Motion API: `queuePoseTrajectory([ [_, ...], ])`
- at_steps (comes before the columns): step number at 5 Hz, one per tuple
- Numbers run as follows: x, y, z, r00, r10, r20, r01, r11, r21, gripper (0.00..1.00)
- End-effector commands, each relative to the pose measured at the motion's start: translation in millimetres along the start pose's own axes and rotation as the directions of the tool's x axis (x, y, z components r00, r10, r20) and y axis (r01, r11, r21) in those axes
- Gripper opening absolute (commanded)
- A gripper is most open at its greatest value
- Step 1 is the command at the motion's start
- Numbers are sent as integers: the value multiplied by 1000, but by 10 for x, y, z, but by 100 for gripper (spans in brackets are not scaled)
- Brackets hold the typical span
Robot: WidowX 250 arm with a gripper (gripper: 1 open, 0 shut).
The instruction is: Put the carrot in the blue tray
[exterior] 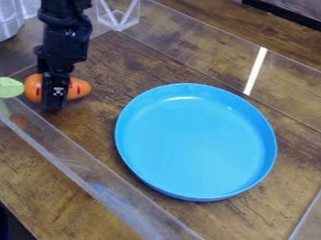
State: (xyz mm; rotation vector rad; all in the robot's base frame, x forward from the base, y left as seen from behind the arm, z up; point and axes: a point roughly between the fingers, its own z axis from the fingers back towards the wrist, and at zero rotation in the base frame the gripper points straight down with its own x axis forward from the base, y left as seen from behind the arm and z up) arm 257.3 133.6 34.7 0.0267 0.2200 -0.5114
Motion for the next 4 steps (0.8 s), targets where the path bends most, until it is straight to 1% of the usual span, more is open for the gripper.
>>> queuePoseTrajectory([
  [1,94,64,363,998,-12,56,8,996,85,0],
  [3,129,36,520,998,-24,50,19,995,93,0],
  [4,208,-4,661,999,-33,31,30,994,109,0],
])
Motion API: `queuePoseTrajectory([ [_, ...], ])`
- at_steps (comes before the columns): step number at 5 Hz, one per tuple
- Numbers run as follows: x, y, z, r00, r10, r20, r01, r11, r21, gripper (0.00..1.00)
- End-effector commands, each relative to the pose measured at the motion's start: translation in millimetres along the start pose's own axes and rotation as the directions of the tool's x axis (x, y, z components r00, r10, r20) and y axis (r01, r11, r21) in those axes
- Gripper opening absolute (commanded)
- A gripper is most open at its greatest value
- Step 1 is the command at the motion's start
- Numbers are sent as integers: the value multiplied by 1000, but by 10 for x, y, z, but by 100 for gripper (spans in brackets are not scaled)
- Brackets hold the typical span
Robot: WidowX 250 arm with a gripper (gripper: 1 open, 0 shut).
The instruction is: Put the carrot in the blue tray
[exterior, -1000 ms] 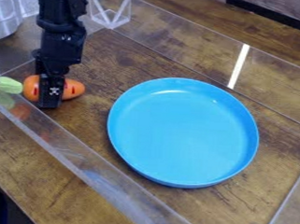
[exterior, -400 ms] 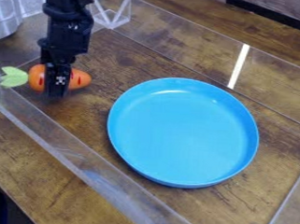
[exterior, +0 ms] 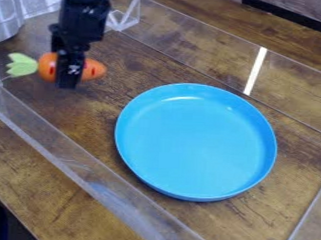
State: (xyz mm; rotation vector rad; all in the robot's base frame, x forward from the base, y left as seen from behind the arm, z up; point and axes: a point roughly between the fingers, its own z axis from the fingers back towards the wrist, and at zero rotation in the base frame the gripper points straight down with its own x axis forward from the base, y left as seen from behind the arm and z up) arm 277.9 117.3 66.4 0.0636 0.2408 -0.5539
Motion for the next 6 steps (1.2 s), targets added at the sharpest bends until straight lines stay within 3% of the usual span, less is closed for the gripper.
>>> queuePoseTrajectory([
  [1,137,-58,546,999,-12,47,7,994,106,0],
  [2,200,-149,698,999,-40,36,36,991,126,0],
  [6,291,-287,737,997,-81,1,80,982,169,0],
])
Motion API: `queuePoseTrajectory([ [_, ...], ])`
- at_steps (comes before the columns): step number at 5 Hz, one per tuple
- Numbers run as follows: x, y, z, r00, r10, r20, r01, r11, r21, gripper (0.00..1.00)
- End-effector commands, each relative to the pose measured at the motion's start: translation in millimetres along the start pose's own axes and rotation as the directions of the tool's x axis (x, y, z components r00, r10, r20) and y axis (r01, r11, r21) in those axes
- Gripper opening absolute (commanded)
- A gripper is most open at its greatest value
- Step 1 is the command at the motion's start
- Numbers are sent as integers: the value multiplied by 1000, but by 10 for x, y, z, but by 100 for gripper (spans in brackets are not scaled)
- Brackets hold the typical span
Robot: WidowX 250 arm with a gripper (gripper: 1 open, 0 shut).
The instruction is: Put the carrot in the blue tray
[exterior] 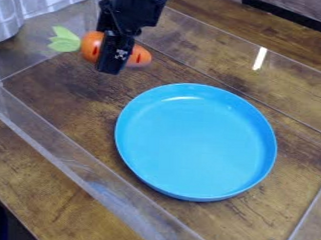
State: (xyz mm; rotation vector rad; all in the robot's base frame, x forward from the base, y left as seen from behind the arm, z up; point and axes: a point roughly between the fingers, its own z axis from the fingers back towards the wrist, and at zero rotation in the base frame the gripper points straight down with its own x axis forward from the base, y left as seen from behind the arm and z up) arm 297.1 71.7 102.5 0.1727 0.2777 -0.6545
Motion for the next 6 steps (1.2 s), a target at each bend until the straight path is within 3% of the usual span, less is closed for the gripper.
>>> queuePoseTrajectory([
  [1,-20,-12,303,997,11,70,-15,998,64,0],
  [3,19,-218,404,997,-8,79,4,998,62,0],
  [5,101,-663,609,993,-71,96,64,995,71,0],
  [6,240,-937,660,986,-127,106,119,990,79,0],
])
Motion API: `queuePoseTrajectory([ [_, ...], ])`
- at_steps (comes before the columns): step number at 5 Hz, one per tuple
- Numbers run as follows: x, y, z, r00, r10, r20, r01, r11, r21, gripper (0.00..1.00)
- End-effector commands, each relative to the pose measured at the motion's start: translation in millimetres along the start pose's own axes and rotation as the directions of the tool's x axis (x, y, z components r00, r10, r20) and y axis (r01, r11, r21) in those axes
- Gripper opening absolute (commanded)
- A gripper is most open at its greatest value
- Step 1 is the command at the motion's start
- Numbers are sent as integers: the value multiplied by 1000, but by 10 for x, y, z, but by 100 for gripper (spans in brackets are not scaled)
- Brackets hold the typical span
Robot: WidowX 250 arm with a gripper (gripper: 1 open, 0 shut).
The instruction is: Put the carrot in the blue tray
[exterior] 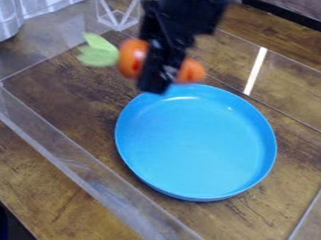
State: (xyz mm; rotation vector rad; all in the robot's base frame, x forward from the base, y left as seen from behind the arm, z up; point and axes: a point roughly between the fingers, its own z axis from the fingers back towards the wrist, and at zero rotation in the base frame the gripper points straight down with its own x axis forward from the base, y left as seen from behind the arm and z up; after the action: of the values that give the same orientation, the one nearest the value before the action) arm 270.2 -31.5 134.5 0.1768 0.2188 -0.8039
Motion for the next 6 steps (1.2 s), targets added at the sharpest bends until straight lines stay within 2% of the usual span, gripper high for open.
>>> queuePoseTrajectory([
  [1,183,-195,126,998,-31,52,29,999,36,0],
  [2,383,-338,67,997,-58,50,56,998,41,0],
  [3,302,-105,78,999,-32,44,31,999,31,0],
  [4,154,168,109,999,3,39,-4,1000,22,0],
  [5,89,325,48,998,19,52,-20,1000,15,0],
  [6,107,343,12,998,15,56,-15,1000,12,0],
])
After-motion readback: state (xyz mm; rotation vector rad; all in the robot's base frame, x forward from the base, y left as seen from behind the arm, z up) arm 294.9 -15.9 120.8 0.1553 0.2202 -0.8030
